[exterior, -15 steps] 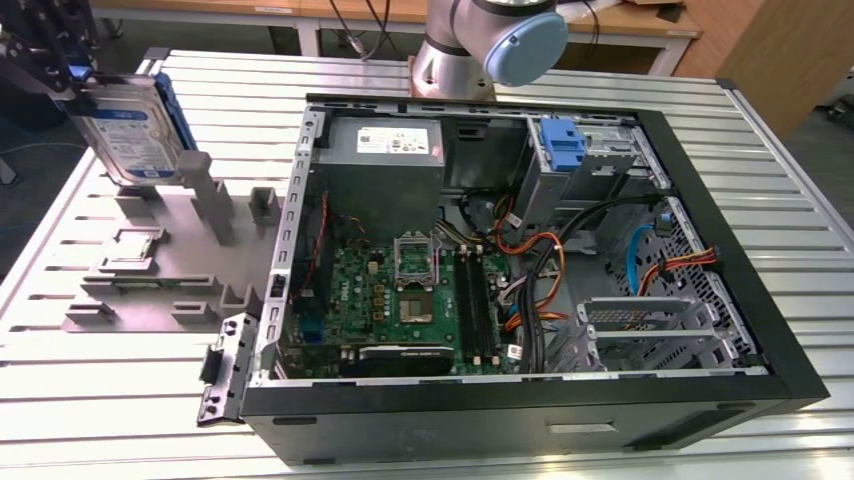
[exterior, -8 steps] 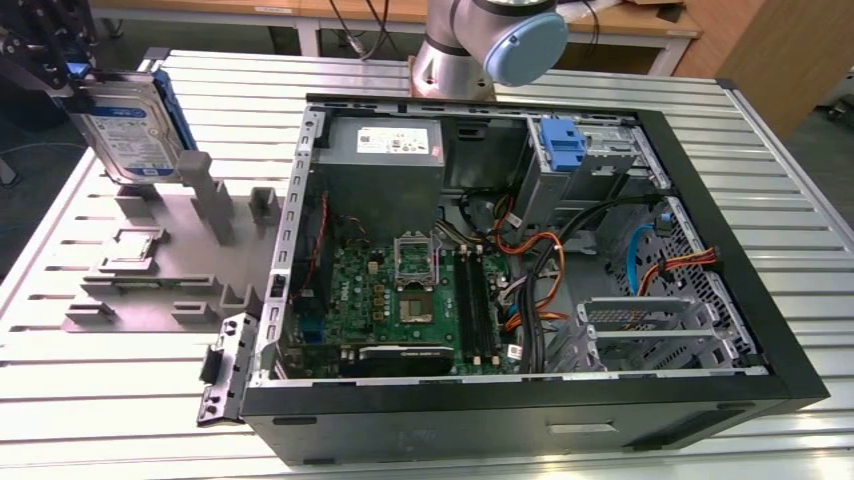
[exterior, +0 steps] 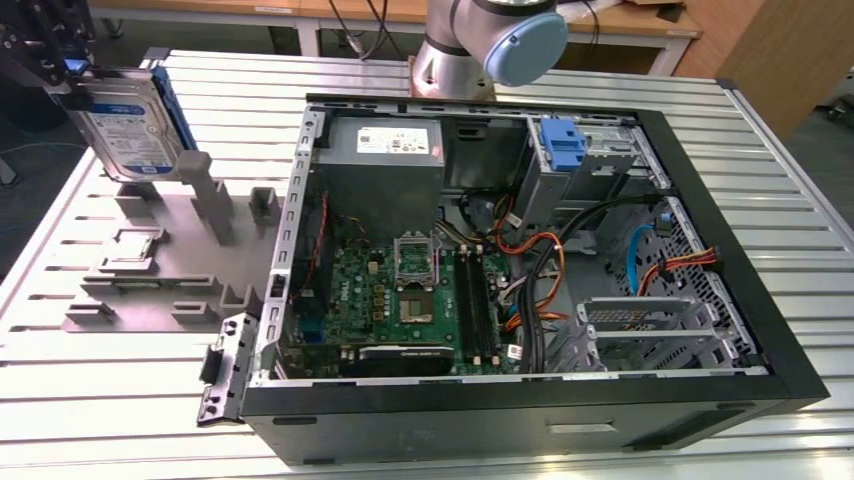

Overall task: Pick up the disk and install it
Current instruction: 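Pick up the disk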

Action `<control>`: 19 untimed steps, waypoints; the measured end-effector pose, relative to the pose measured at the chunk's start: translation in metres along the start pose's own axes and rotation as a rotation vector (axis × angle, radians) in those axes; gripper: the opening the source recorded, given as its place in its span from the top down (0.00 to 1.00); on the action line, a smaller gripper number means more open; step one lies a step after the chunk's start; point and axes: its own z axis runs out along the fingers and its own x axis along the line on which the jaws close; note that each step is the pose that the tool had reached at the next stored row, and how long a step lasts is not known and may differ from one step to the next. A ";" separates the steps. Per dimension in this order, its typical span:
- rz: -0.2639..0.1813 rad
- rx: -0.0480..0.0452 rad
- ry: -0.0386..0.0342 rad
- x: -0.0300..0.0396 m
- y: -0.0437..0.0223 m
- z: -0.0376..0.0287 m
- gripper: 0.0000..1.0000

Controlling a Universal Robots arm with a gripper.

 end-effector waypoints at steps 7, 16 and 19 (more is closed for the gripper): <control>0.000 -0.0001 0.0000 0.0000 0.0000 -0.0022 0.63; 0.000 0.0000 0.0000 0.0000 0.0000 -0.0046 0.63; 0.000 0.0000 0.0000 0.0000 -0.0001 -0.0053 0.63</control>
